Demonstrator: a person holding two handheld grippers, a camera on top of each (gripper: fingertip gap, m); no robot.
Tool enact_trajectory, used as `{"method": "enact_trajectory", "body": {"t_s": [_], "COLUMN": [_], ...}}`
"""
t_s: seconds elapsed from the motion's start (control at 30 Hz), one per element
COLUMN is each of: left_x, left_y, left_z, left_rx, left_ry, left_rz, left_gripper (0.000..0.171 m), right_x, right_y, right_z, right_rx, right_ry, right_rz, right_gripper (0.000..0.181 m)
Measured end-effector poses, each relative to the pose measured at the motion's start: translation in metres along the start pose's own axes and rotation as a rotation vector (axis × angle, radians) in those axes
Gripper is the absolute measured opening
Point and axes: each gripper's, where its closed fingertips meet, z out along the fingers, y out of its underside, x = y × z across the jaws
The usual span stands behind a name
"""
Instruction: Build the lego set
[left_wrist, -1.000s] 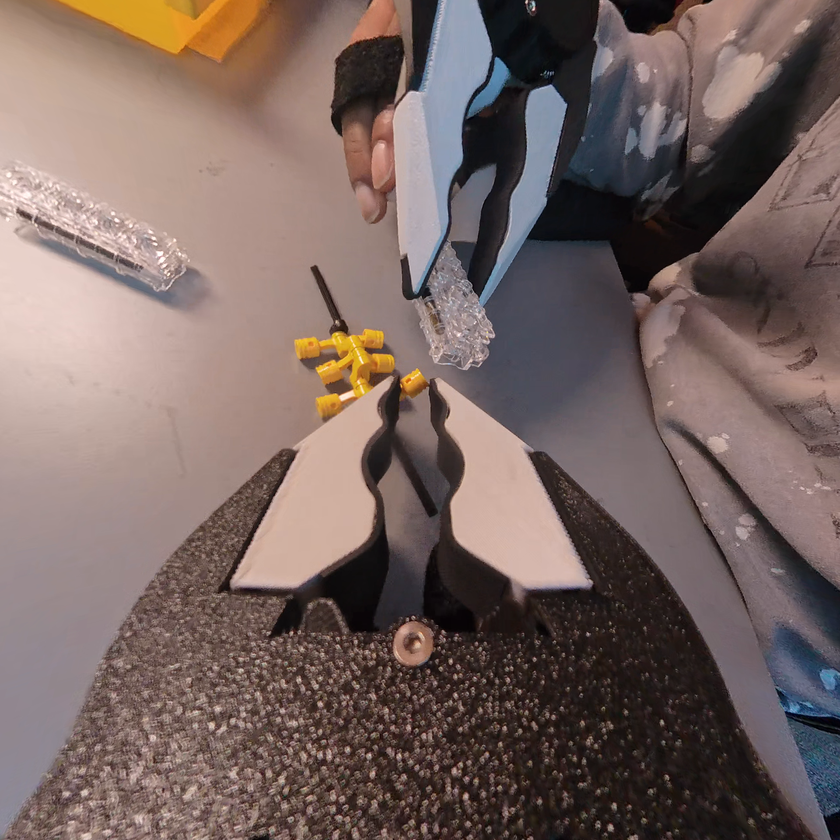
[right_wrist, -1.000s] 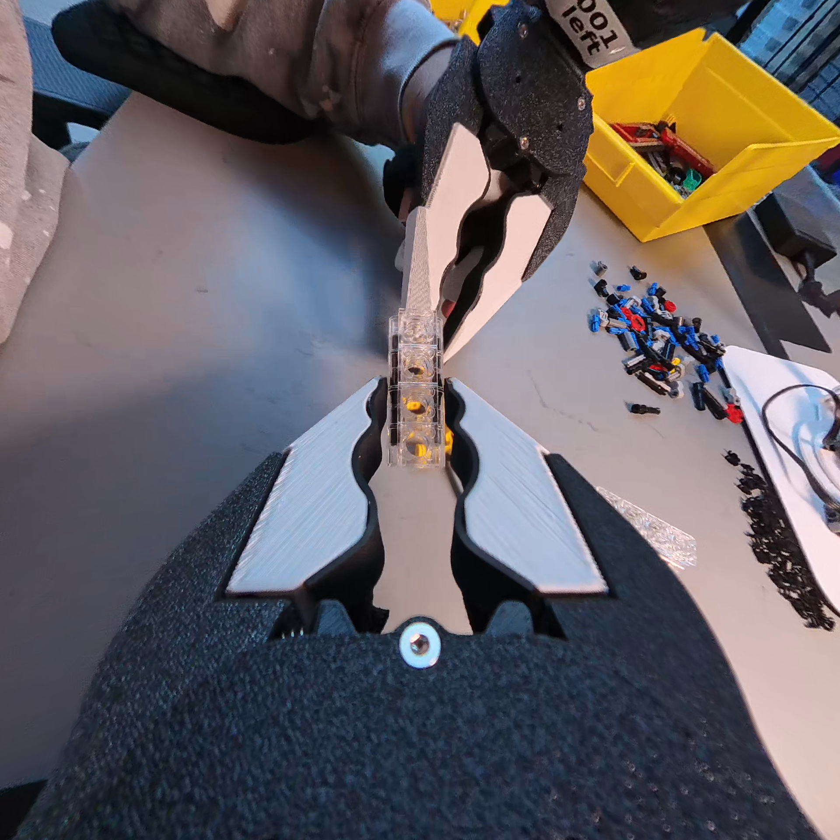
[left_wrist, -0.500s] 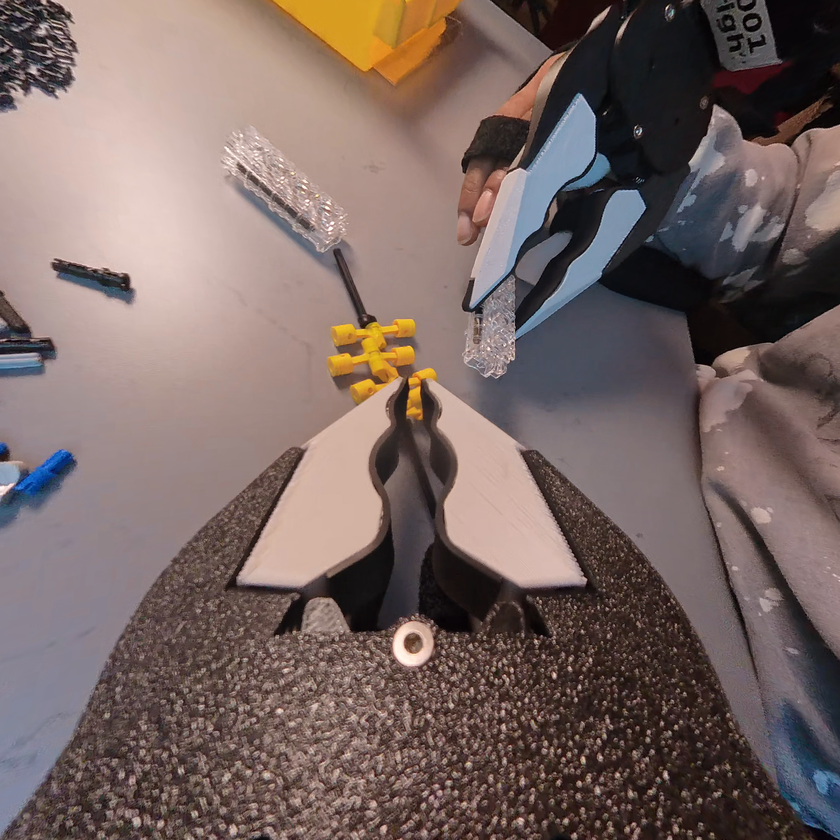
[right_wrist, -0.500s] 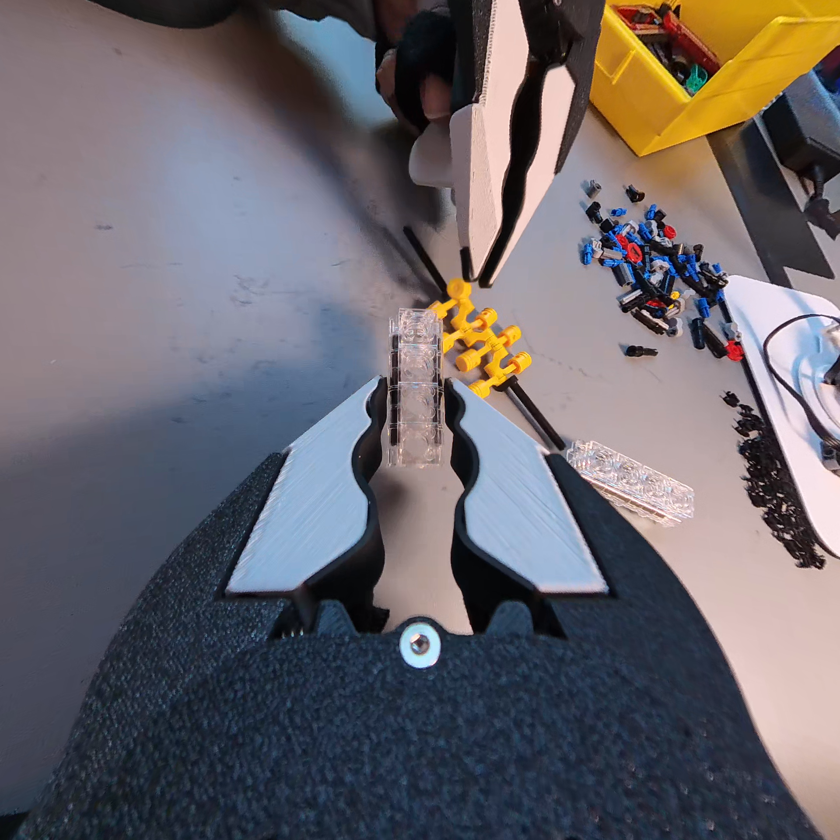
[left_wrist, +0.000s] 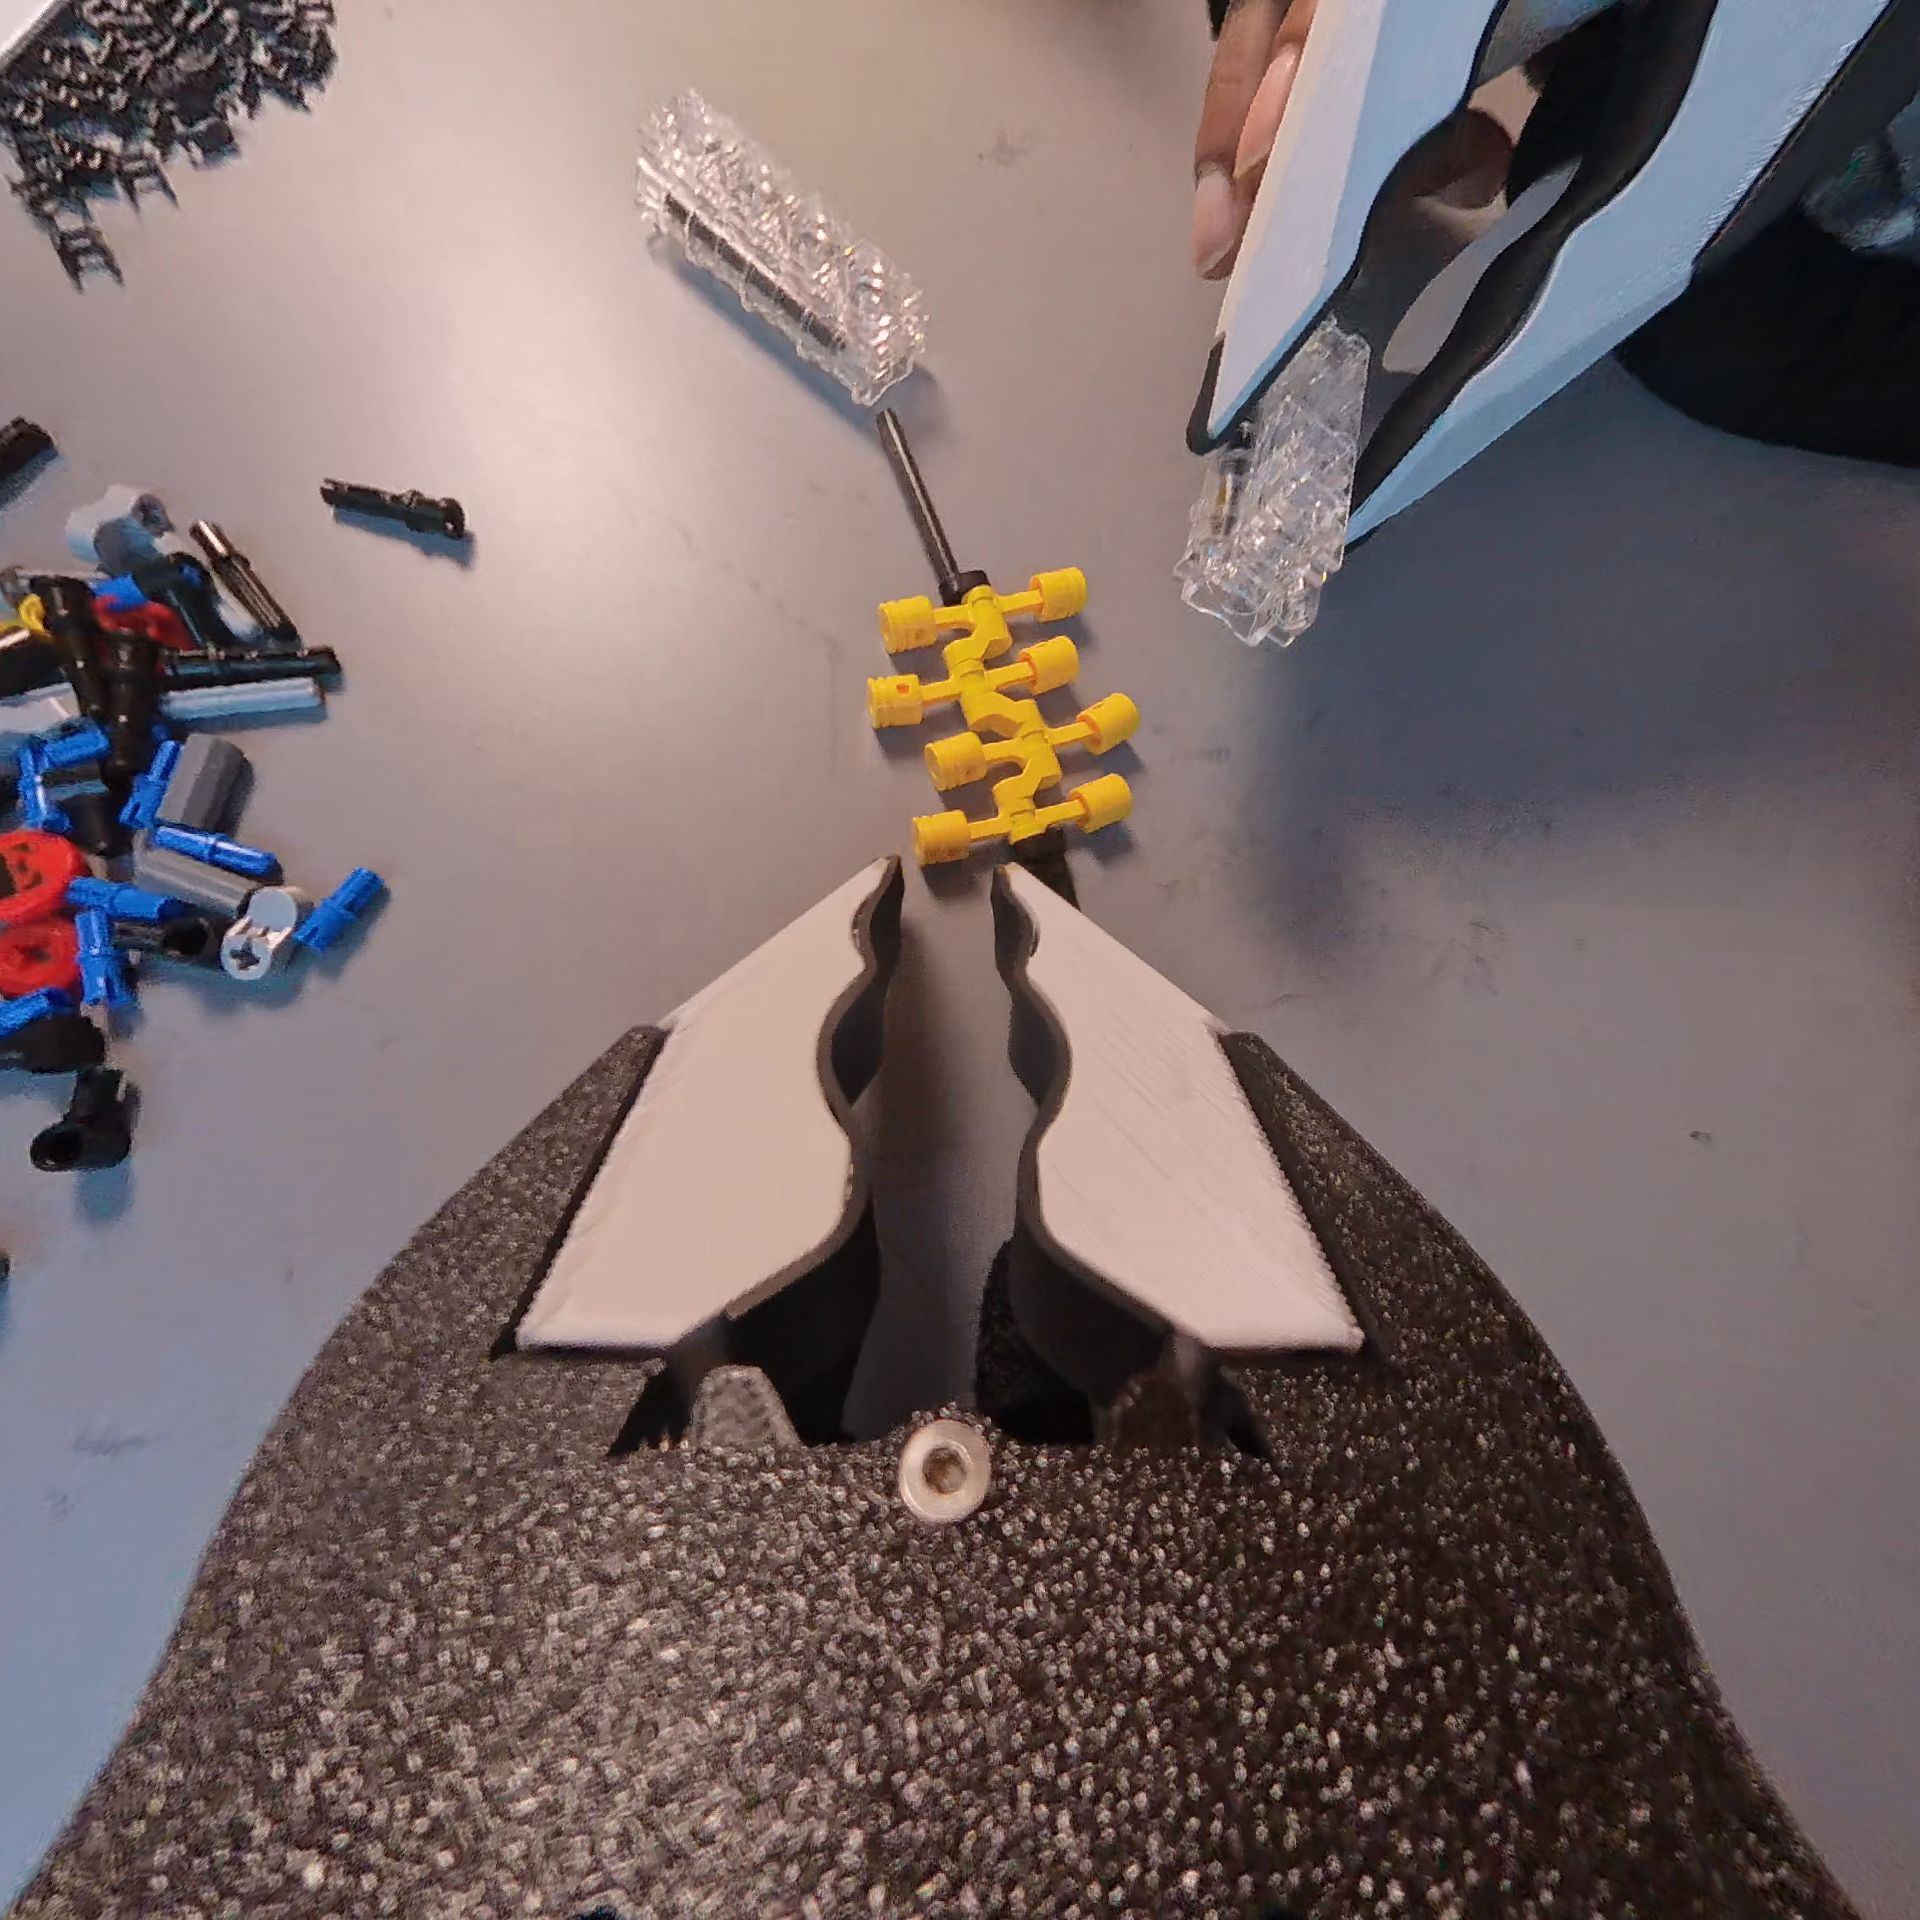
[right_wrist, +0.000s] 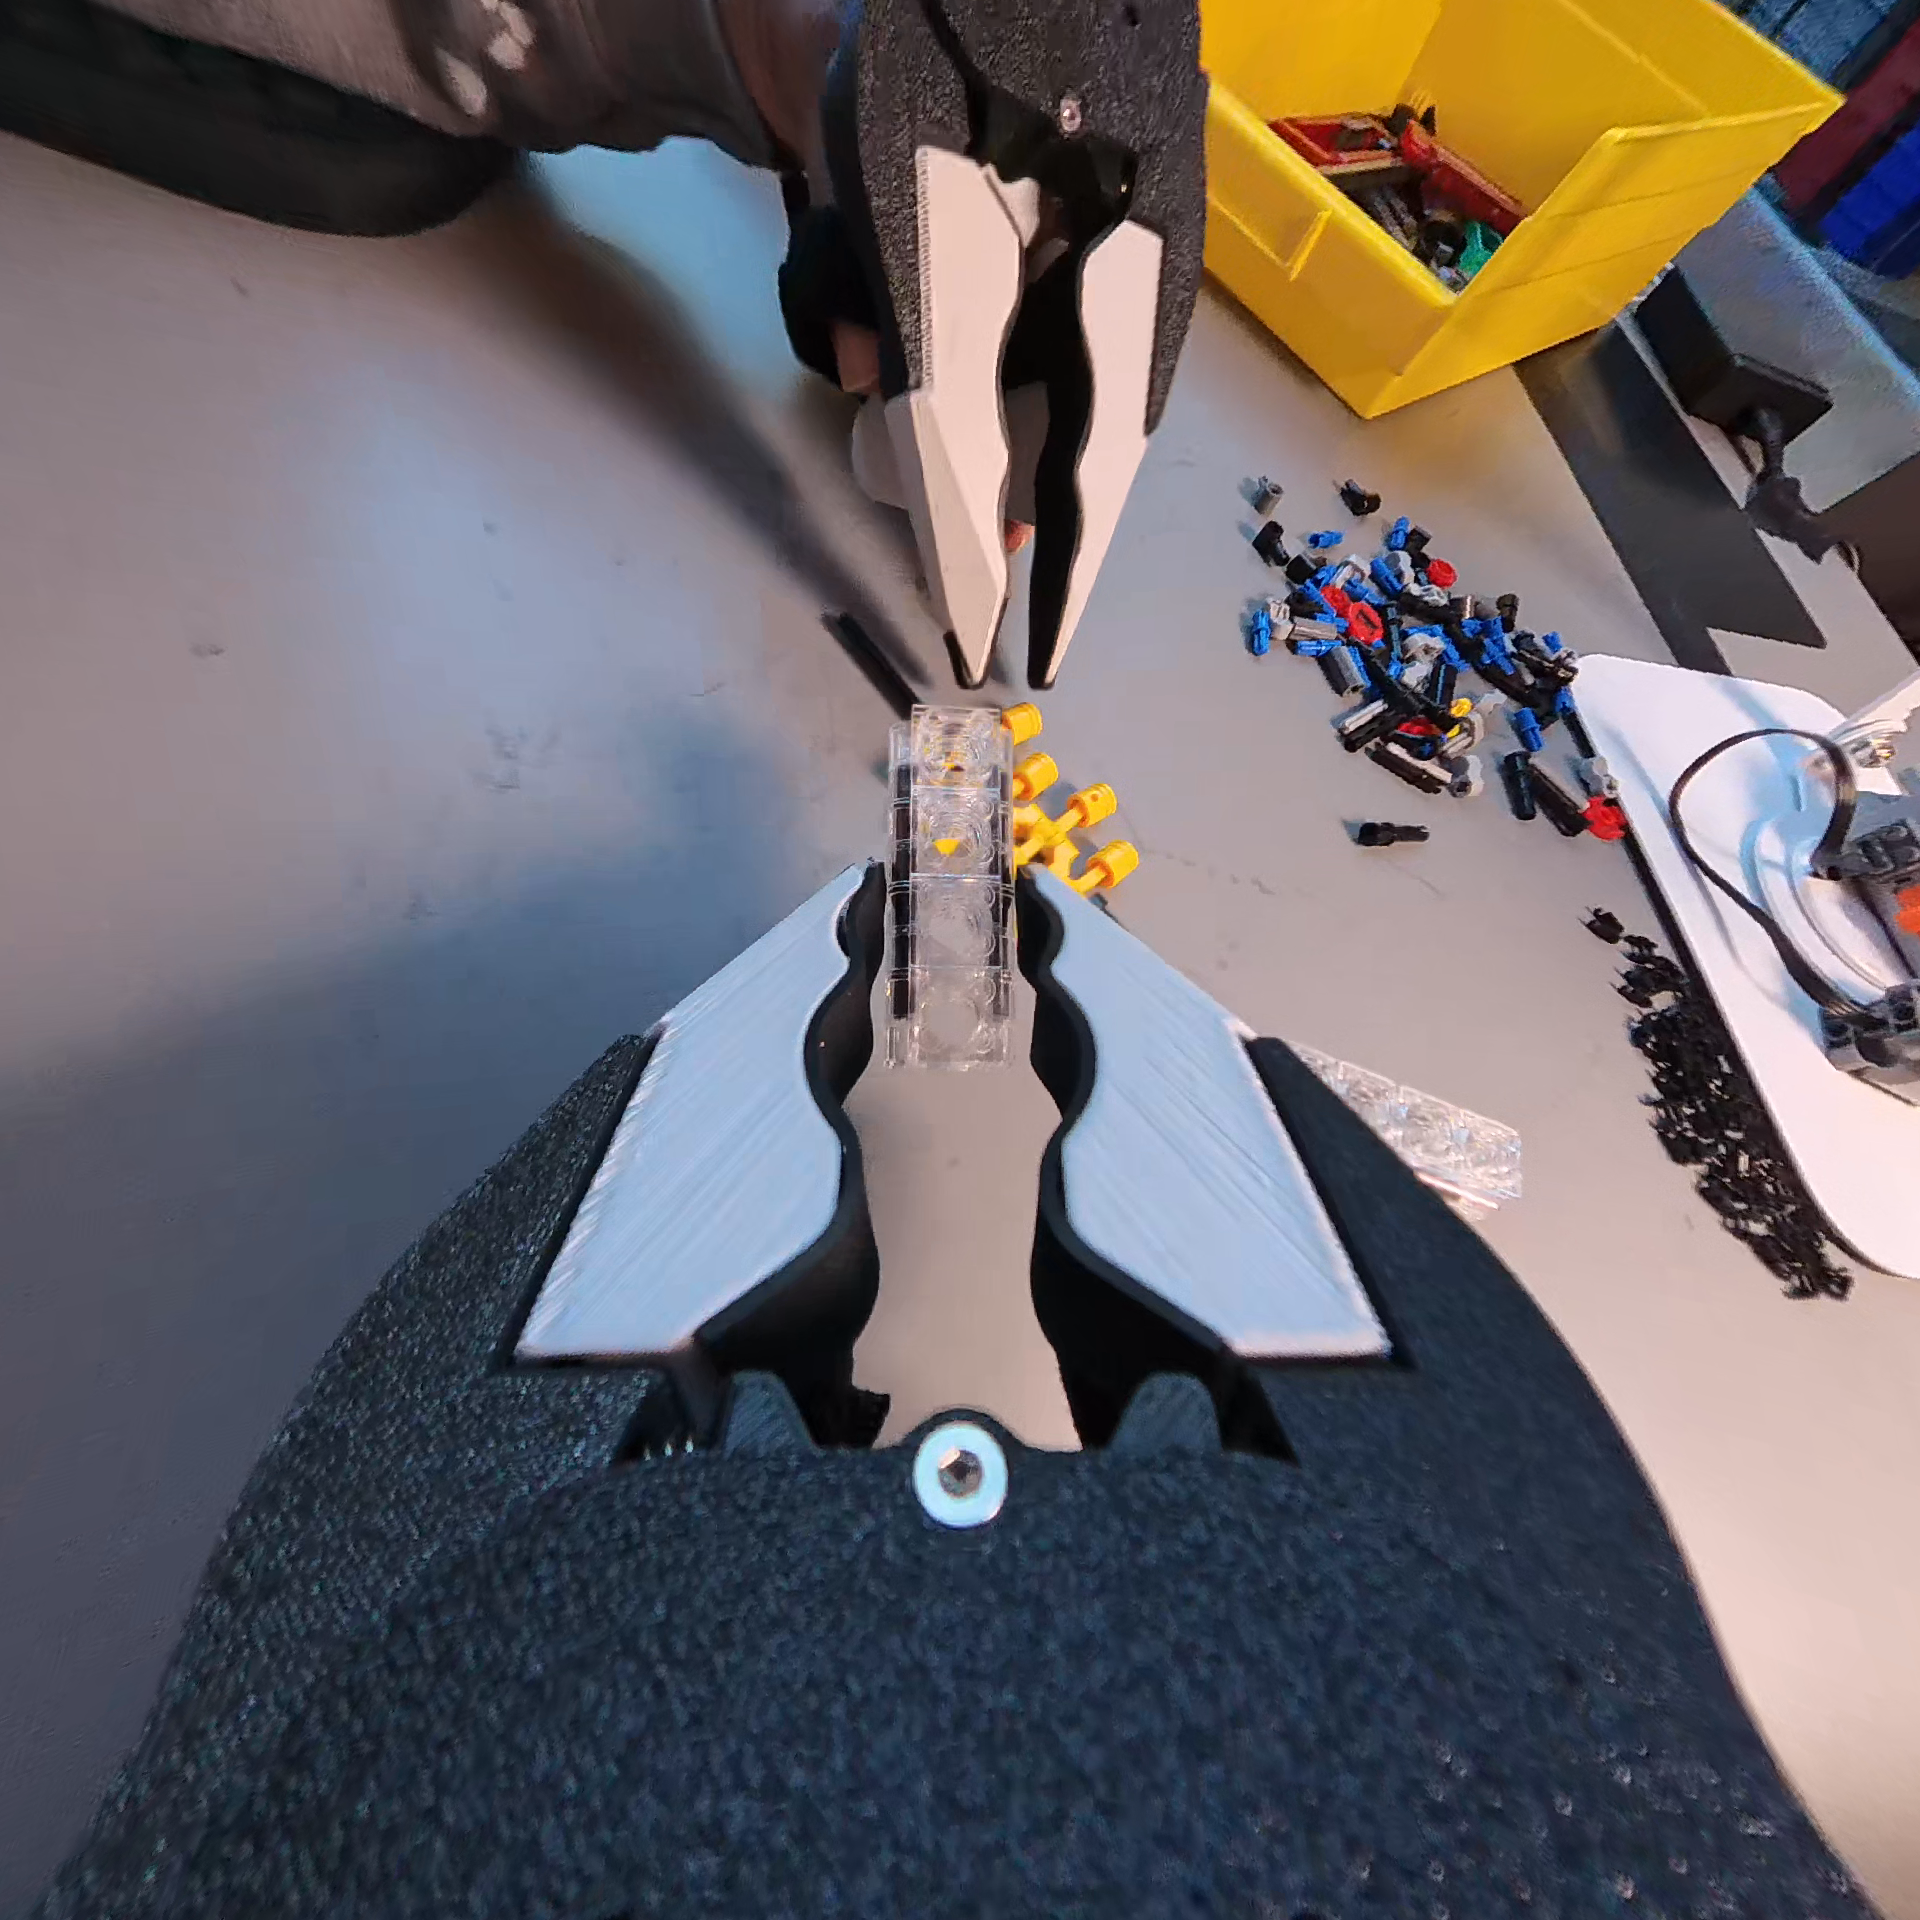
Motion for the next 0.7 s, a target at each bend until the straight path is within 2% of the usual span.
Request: {"method": "enact_trajectory", "body": {"t_s": [0.2,0.3,0.37,0.7], "left_x": [0.002,0.004,0.005,0.030], "left_y": [-0.001,-0.002,-0.003,-0.026], "left_z": [0.007,0.012,0.013,0.009], "left_rx": [0.005,-0.003,0.001,0.123], "left_ry": [0.014,0.010,0.002,0.035], "left_rz": [-0.096,-0.054,-0.027,0.169], "left_gripper": [0.018,0.017,0.011,0.010], "right_x": [0.019,0.017,0.012,-0.003], "right_y": [0.012,0.019,0.024,0.023], "right_z": [0.008,0.012,0.015,0.017], "right_rx": [-0.095,-0.120,-0.138,-0.147], "right_ry": [-0.019,-0.058,-0.080,-0.074], "right_rz": [0.015,0.048,0.059,0.057], "right_gripper": [0.024,0.024,0.024,0.024]}}
